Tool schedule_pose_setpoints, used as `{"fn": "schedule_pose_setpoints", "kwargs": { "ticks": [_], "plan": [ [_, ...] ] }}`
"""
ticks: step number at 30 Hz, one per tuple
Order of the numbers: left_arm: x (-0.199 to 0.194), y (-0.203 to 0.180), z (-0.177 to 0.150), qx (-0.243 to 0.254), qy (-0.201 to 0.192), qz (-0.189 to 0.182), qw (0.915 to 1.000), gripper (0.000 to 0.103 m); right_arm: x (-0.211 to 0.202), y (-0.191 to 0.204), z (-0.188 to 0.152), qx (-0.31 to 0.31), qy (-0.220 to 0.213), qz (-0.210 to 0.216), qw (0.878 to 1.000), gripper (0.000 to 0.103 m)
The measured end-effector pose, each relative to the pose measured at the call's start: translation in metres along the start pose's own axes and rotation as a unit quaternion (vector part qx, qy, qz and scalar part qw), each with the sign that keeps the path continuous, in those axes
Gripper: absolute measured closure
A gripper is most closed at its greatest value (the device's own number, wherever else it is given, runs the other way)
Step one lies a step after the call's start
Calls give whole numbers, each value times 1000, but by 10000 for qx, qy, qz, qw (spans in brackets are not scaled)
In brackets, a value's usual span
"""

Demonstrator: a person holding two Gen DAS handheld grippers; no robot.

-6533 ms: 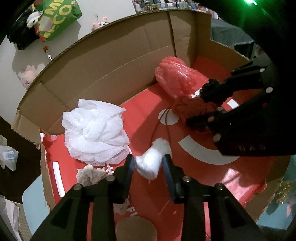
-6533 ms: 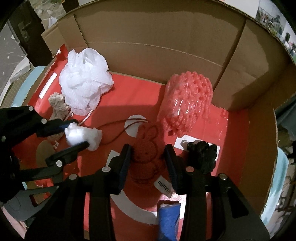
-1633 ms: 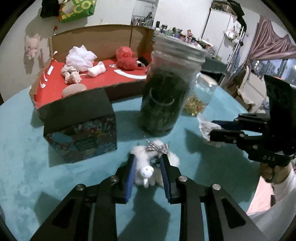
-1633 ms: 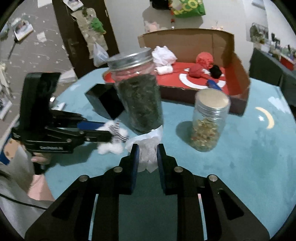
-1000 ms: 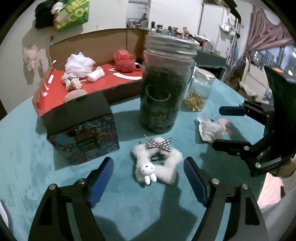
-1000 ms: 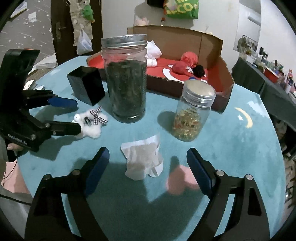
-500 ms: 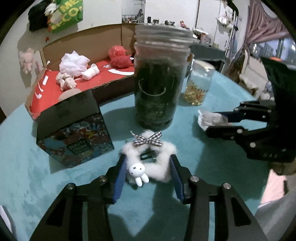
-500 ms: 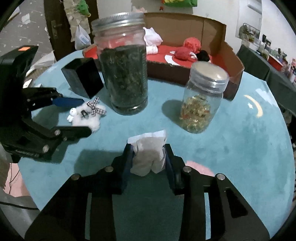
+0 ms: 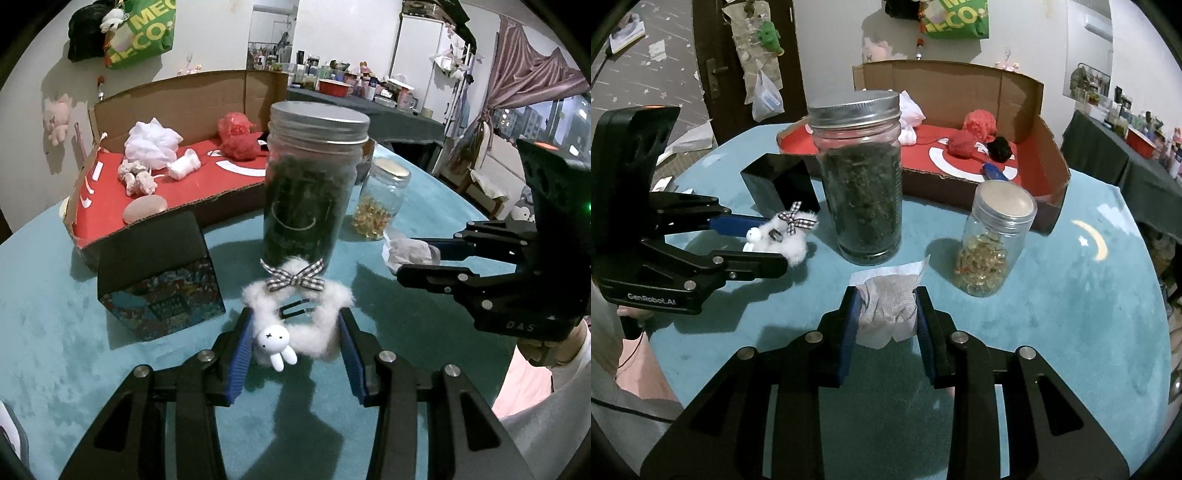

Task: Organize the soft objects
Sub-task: 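Carry the fluffy clip and white cloth over the red-lined box and lower them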

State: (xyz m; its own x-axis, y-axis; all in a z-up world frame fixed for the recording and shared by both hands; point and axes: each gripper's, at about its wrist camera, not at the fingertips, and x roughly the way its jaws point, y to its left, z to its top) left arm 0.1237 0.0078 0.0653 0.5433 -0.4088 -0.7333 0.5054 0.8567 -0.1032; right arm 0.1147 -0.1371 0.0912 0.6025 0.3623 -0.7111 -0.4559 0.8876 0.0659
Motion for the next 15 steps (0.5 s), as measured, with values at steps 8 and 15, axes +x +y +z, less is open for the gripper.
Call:
{"fn": "schedule_pose_setpoints", "kwargs": {
  "ticks": [8,15],
  "plan": [
    [-12,18,-13,-308,58,160,9994,56,-1,-9,-10,142,91,-68,9998,75],
    [-32,50,-31,-664,88,565,9962,56,-9,-35,-19,431,163,-257,9986,75]
  ]
}}
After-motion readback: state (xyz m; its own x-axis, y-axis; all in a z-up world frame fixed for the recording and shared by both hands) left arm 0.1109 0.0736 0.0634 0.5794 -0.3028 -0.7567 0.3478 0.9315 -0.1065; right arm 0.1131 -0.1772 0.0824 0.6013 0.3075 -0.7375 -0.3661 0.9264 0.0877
